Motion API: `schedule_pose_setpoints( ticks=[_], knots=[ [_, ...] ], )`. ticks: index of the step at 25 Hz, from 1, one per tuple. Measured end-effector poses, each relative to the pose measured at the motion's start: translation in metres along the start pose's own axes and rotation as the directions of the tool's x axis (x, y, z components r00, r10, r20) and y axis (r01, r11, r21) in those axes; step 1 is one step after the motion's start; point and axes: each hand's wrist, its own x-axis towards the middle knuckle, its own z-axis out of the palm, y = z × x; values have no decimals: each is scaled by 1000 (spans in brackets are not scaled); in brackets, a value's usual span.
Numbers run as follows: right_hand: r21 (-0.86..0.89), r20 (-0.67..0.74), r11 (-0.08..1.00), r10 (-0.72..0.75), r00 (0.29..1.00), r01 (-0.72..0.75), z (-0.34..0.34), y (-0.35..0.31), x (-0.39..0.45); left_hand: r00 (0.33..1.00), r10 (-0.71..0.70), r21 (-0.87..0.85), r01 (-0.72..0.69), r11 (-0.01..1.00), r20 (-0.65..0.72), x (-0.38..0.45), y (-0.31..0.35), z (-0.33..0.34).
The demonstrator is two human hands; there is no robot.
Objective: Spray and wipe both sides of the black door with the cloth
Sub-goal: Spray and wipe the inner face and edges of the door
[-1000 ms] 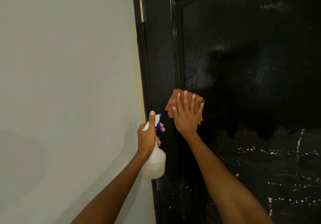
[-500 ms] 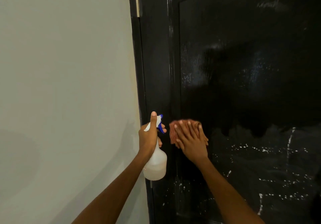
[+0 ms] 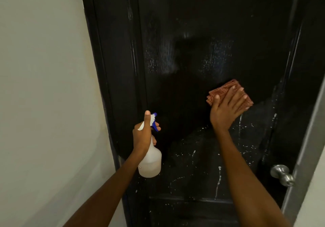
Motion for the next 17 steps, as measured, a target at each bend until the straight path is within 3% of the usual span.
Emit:
schedule_pose_setpoints(
  ticks=[1,2,3,4,5,6,7,8,9,10,13,15,17],
  knots=[
    [51,-18,995,91,996,-90,4,-18,-5,1000,-4,-12,4,1000,2,-1,-1,1],
    [66,0,994,87,996,-87,11,-34,-17,1000,-10,-17,10,1000,2,-2,-2,1],
    [46,76,998,-43,996,40,23,-43,-36,1000,-17,-7,17,1000,0,-4,-4,1],
    [19,179,959,-281,943,283,38,-43,-61,1000,-26,14,26,1000,-8,-5,-6,1],
    [9,305,823,-542,783,567,54,-34,-88,999,-33,36,33,999,-14,-7,-7,0],
    [23,424,612,-722,547,791,64,-20,-109,999,-39,53,40,998,-17,-9,-8,0],
    [56,509,422,-791,338,905,68,-3,-119,999,-41,62,42,997,-14,-10,-10,1],
    [70,557,328,-796,236,942,68,15,-123,999,-37,64,37,997,-8,-11,-11,3],
    [57,566,326,-789,238,944,65,30,-123,999,-33,60,33,998,-1,-12,-12,7],
    [23,549,381,-778,306,924,57,45,-119,999,-35,52,34,998,8,-13,-13,13],
    [-106,465,676,-614,638,729,22,88,-94,997,-52,43,50,998,64,-19,-12,42],
    [-140,353,873,-396,847,467,-5,111,-61,995,-29,39,25,999,97,-21,-12,64],
    [-67,228,991,-95,969,113,-31,125,-16,993,1,26,-5,1000,122,-22,-7,87]
  ],
)
